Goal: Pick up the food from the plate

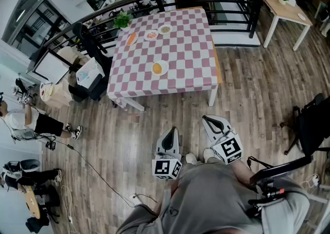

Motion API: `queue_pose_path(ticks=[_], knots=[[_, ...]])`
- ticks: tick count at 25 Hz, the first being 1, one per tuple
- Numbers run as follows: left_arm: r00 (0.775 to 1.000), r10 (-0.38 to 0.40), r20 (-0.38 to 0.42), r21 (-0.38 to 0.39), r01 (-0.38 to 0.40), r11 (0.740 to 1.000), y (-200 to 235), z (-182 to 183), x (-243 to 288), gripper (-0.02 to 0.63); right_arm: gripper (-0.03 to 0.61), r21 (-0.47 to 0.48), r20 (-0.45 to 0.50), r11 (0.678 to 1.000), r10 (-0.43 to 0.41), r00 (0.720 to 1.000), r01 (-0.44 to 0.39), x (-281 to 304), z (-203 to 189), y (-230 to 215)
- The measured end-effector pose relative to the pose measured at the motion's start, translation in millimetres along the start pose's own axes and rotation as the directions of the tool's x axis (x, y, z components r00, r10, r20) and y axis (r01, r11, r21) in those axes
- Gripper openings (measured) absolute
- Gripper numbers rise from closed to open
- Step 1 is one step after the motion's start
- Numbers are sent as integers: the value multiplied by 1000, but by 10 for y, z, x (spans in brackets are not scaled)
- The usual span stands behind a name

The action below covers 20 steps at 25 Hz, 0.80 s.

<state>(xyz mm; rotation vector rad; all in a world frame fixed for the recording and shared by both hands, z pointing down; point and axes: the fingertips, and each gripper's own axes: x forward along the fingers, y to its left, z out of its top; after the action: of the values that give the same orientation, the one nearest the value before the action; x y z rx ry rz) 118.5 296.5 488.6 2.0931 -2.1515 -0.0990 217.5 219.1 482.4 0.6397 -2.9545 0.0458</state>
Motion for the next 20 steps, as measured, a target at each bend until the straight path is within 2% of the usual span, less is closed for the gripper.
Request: queue_pose_path(ticks=[8,14,20], knots=[[999,34,-7,8,-34,999,-132,-57,96,9,15,0,24,1000,31,999,-31,-8,-11,-204],[998,57,11,0,-57,998,-215,-89,162,9,17,71,57,996,56,997,-60,50,-56,-358],[998,69,0,9,-69,998,-242,-113,204,9,17,82,29,994,75,997,-77,89,-160,-408]])
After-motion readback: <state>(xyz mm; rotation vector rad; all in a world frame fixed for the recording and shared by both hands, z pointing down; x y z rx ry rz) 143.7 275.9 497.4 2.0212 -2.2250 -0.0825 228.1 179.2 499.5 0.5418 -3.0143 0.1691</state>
